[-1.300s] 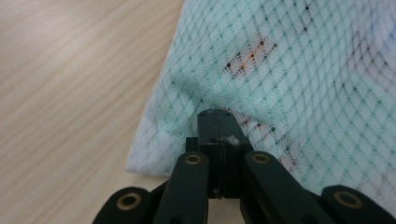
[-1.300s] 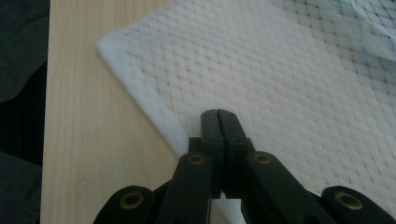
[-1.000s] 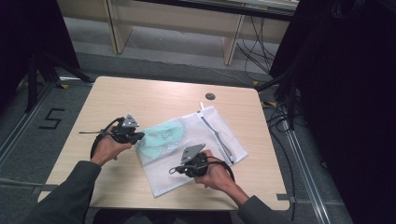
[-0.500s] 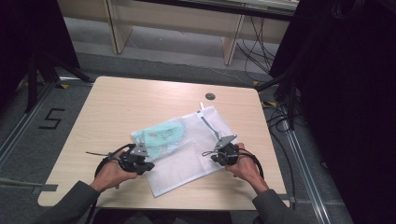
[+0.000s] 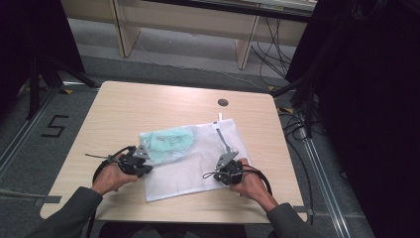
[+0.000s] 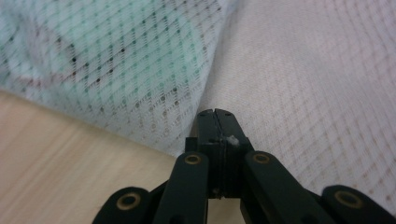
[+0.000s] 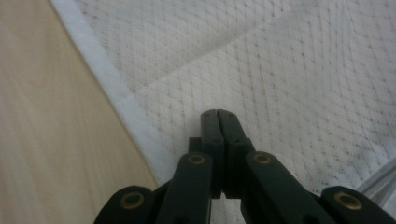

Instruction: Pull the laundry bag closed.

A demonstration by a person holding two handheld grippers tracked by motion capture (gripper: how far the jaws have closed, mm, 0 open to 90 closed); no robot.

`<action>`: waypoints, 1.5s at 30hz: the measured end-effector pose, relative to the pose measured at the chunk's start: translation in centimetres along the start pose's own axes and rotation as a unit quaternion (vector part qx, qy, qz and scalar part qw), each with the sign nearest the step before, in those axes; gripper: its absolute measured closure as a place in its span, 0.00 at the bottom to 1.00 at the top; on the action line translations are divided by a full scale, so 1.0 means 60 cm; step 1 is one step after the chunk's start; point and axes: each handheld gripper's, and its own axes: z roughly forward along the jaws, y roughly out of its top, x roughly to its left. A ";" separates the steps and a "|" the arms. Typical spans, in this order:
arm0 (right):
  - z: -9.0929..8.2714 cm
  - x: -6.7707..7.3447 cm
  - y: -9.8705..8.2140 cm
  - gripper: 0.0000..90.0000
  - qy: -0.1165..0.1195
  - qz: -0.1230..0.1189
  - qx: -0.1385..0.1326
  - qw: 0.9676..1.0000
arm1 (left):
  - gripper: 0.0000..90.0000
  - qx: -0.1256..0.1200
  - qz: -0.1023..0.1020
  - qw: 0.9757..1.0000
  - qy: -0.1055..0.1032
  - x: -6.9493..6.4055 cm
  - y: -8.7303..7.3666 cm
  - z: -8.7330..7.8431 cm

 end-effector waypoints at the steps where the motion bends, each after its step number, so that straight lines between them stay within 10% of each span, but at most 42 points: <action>1: 0.001 0.003 0.002 1.00 0.005 -0.002 -0.002 1.000 | 0.99 -0.009 -0.005 1.000 0.009 0.004 -0.001 0.002; 23: 0.023 0.058 0.049 1.00 0.047 -0.050 -0.008 0.998 | 0.99 0.013 -0.015 0.999 0.040 0.054 -0.016 -0.013; 45: 0.020 0.052 0.044 1.00 0.049 -0.043 -0.004 0.998 | 0.99 0.018 -0.019 0.999 0.030 0.019 -0.052 -0.040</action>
